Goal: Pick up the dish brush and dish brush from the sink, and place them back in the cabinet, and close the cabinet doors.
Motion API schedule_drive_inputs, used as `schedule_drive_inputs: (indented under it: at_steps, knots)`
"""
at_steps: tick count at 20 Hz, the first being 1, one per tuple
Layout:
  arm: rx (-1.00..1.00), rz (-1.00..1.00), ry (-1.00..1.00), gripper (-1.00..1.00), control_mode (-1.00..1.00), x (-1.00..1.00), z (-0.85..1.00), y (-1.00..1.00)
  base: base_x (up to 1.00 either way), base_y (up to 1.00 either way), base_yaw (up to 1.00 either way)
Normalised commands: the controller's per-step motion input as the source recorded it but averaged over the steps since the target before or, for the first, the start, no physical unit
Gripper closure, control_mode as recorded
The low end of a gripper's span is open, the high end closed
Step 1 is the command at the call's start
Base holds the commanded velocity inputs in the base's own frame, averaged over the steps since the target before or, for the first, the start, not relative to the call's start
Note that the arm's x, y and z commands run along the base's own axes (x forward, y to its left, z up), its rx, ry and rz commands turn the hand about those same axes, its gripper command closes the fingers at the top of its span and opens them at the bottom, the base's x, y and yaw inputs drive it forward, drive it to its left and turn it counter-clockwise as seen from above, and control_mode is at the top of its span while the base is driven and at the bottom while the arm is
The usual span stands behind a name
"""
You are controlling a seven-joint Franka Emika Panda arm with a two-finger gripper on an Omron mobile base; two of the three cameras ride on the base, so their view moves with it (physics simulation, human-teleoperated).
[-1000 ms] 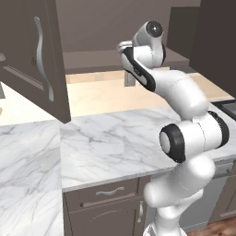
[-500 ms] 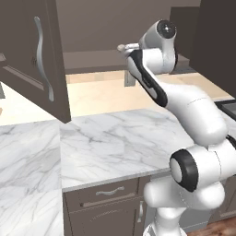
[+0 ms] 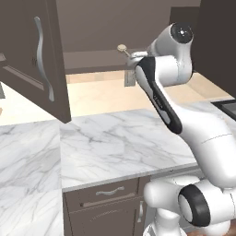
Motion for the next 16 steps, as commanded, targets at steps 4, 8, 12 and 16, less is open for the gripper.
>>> schedule_drive_inputs:
  at_steps: [4,8,12,16]
  knots:
    - [0.04,0.0,0.05,-1.0,-1.0,-0.83,0.0,0.0,0.0,0.0,0.0]
    - [0.05,0.0,0.02,-1.0,-1.0,-0.62,0.0,0.0,0.0,0.0,0.0]
    - [0.03,0.0,0.0,-1.0,-1.0,-0.57,0.0,0.0,0.0,0.0,0.0]
    - [0.0,0.0,0.0,-1.0,-1.0,-0.48,0.0,0.0,0.0,0.0,0.0]
